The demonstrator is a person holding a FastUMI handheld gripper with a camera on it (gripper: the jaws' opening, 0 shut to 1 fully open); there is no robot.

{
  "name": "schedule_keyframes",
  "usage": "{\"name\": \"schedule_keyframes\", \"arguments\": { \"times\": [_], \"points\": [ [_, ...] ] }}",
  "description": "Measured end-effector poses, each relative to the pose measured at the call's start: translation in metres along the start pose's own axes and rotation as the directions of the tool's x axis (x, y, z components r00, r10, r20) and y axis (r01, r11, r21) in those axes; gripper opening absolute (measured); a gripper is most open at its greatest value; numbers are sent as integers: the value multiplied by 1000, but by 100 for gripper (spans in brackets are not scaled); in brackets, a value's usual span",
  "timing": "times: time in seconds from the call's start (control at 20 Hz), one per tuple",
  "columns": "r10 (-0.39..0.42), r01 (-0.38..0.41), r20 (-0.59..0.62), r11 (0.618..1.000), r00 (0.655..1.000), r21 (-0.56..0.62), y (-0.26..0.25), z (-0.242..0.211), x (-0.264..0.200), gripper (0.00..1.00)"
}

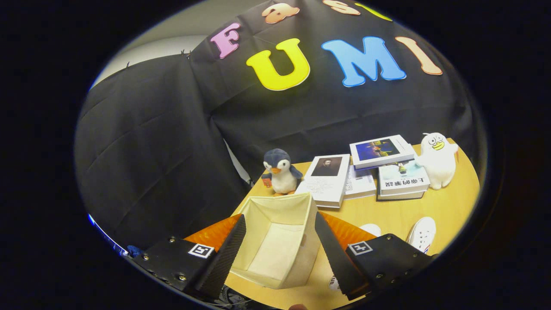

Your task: Open the storage box then place both shoes into the box .Put the left shoe in first, then the right shoe, with the right side of both shoes facing outward in a uniform manner.

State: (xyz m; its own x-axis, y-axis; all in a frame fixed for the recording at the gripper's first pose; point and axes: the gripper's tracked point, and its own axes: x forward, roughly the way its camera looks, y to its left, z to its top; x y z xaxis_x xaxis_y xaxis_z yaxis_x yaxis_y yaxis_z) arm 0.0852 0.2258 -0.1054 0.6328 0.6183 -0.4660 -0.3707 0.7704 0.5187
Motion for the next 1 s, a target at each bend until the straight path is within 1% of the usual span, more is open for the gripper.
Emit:
{"name": "schedule_keyframes", "arguments": {
  "times": [0.25, 0.35, 0.55, 0.7, 0.8, 1.0],
  "points": [
    [-98, 99, -26, 995, 995, 10, -52, -16, 4, 97],
    [-143, 144, -45, 990, 989, 10, -71, -29, 2, 98],
    [-201, 208, -110, 977, 973, 55, -107, -57, 7, 98],
    [-229, 243, -167, 968, 959, 66, -128, -80, 11, 98],
    [-243, 260, -201, 963, 949, 63, -144, -86, 15, 98],
    [-259, 292, -269, 953, 928, 87, -166, -110, 17, 98]
  ]
}}
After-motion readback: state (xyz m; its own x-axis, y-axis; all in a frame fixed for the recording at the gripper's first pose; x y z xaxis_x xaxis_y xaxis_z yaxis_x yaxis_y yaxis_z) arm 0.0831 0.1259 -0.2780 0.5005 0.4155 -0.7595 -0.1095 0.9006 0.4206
